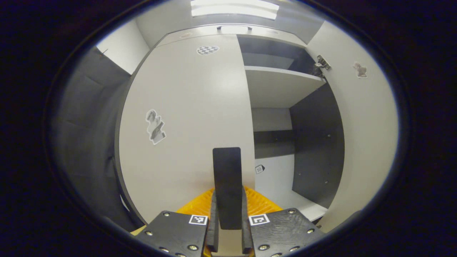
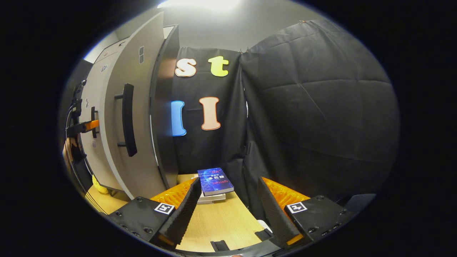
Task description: Open the right door of the double-door shoe cabinet with the right hand, and open the left door with the left hand.
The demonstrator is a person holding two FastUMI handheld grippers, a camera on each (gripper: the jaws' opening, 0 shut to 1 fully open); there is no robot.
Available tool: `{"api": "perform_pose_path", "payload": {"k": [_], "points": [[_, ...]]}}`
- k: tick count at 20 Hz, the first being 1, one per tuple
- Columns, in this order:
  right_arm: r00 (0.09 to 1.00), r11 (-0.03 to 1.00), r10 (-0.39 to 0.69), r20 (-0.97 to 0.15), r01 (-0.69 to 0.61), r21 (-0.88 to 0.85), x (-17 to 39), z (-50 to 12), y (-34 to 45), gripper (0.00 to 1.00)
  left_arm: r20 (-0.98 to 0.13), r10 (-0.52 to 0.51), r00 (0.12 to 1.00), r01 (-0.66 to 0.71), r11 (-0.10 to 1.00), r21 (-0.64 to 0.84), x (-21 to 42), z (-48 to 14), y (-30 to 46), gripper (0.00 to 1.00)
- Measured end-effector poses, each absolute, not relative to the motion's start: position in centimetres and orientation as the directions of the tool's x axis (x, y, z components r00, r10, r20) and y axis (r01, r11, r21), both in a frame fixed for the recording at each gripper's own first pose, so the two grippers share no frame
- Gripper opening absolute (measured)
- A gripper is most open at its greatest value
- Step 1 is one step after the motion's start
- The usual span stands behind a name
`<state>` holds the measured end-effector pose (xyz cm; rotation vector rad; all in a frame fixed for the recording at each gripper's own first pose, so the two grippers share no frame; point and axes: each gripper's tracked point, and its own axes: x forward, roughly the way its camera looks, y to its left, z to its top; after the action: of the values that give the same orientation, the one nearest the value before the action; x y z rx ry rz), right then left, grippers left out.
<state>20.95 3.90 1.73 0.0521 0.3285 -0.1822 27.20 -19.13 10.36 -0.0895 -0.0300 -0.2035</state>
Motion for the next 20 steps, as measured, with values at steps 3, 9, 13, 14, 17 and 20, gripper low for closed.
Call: {"api": "perform_pose_path", "payload": {"k": [3, 9, 13, 14, 17, 20], "points": [[0.937, 0.986, -0.158, -0.313, 0.167, 0.004, 20.9, 1.9, 3.8, 0.94, 0.024, -0.194, 0.981, 0.195, 0.977, -0.089, 27.1, 10.2, -19.2, 0.21], [0.951, 0.994, -0.096, -0.295, 0.105, 0.015, 20.9, 2.2, 4.5, 0.98, -0.011, -0.207, 0.978, 0.204, 0.972, -0.114, 25.8, 10.3, -18.6, 0.11], [0.958, 0.998, -0.040, -0.284, 0.052, 0.036, 21.2, 2.1, 5.5, 0.94, -0.017, -0.203, 0.979, 0.200, 0.971, -0.129, 23.5, 10.4, -17.2, 0.13], [0.958, 0.998, -0.024, -0.285, 0.037, 0.041, 21.3, 2.1, 5.8, 0.98, -0.018, -0.198, 0.980, 0.194, 0.972, -0.131, 22.8, 10.5, -16.8, 0.11], [0.958, 0.999, 0.023, -0.287, -0.007, 0.053, 21.0, 2.0, 6.6, 0.94, -0.025, -0.181, 0.983, 0.176, 0.976, -0.131, 20.8, 10.4, -15.6, 0.14], [0.956, 0.997, 0.060, -0.289, -0.046, 0.054, 20.8, 2.2, 7.3, 0.94, -0.037, -0.171, 0.985, 0.165, 0.977, -0.135, 19.8, 10.5, -14.4, 0.13]]}}
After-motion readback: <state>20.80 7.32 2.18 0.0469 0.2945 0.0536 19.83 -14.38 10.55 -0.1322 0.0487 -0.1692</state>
